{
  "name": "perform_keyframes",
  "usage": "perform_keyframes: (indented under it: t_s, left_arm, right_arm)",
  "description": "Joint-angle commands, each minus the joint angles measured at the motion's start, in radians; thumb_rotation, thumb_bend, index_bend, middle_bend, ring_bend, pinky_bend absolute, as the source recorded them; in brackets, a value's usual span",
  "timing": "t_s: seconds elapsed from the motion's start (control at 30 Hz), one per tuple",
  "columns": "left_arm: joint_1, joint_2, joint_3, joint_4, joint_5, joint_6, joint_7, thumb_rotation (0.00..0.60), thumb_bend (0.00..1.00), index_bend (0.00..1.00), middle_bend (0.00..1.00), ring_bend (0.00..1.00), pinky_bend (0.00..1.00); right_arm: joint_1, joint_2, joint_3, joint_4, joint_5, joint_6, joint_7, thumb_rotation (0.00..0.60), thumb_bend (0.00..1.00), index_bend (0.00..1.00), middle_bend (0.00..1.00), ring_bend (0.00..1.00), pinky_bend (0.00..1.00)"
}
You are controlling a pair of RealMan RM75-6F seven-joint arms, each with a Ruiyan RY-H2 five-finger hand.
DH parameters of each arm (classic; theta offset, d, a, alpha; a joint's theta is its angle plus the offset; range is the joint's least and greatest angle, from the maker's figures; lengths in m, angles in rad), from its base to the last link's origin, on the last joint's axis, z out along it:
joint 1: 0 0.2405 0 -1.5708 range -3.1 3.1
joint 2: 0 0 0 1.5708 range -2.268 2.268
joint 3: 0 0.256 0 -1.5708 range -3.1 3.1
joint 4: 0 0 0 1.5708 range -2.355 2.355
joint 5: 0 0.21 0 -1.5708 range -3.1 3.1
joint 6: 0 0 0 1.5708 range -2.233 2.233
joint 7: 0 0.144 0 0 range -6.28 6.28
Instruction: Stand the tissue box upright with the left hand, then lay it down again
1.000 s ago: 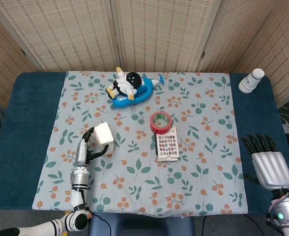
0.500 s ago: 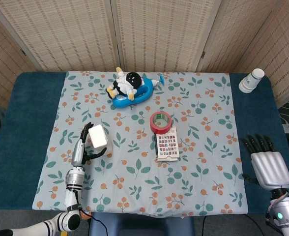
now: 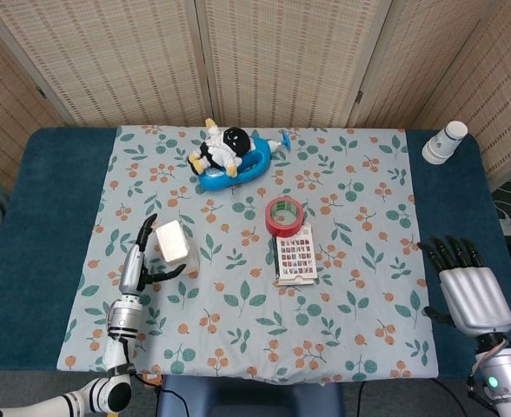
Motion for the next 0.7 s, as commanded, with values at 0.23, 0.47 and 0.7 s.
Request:
perform_keyframes:
  t_s: [0.23,0.47,0.7]
  left_arm:
    - [0.053,0.142,-0.018,-0.189,0.042,0.088,0.066,0.6,0.11,0.0,0.0,0.0,0.08]
    - [0.044,0.236,-0.008,-0.347,0.037,0.063,0.247,0.6,0.12,0.0,0.01,0.0,0.08]
    - [-0.096,0.383,-0.019,-0.562,-0.218,-0.143,0.79,0.6,0.12,0.0,0.07,0.0,0.06]
  right_arm:
    - [-0.006,0.009,-0.004,-0.014,-0.038,0.005,0.018,0.6,0.11,0.11,0.06,0.0,0.03]
    - [-0.009,0.022,-0.004,-0.02,-0.053,0.005,0.041,0.6,0.11,0.11,0.06,0.0,0.03]
    - [-0.01,0.037,-0.002,-0.018,-0.051,-0.002,0.065,0.6,0.11,0.11,0.06,0.0,0.03]
